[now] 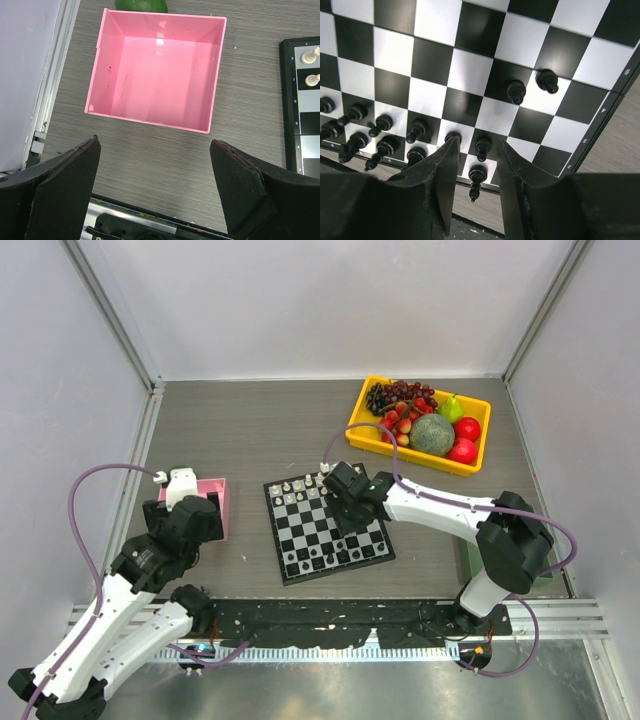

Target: Set up the chess pieces on the board

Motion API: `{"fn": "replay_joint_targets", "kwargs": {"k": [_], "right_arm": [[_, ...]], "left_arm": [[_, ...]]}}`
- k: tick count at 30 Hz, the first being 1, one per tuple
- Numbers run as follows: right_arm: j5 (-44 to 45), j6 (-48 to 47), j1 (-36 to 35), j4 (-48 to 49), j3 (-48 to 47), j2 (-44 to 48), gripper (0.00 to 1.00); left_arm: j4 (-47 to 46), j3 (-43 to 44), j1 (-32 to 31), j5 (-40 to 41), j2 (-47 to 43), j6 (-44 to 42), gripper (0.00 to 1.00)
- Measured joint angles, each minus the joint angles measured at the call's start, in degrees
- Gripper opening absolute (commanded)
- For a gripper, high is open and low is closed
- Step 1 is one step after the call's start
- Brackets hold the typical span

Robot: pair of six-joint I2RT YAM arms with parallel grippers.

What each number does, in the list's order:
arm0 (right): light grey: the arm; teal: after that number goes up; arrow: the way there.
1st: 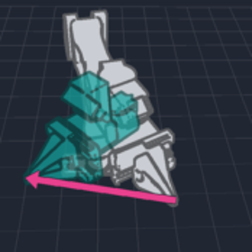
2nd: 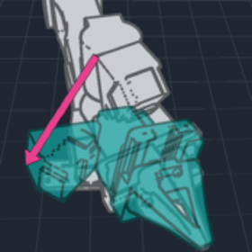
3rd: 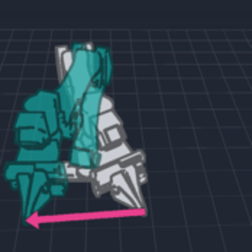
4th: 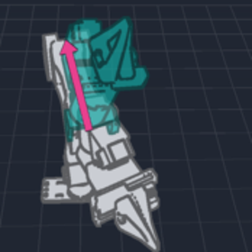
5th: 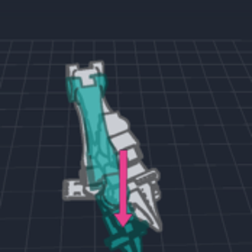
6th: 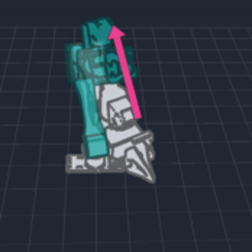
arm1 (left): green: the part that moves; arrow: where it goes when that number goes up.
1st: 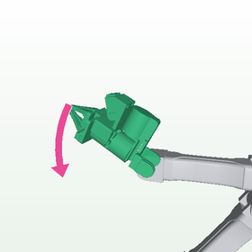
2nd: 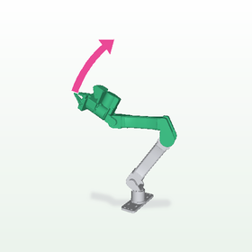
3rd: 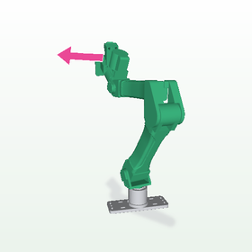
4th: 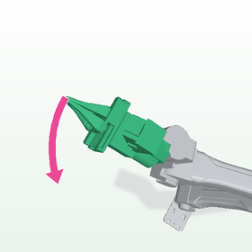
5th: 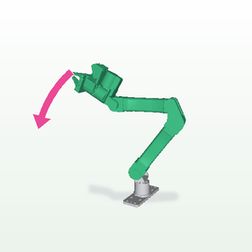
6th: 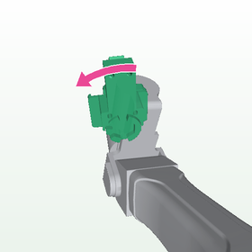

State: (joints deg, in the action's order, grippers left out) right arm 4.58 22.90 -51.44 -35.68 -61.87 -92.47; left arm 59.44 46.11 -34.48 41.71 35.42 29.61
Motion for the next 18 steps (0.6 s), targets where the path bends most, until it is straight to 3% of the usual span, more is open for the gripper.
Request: {"fn": "replay_joint_targets", "kwargs": {"k": [18], "right_arm": [[4.0,-0.5,3.9,1.0,-4.5,-2.6,0.43]], "left_arm": [[0.0,0.0,0.0,-0.3,0.0,0.0,0.99]]}}
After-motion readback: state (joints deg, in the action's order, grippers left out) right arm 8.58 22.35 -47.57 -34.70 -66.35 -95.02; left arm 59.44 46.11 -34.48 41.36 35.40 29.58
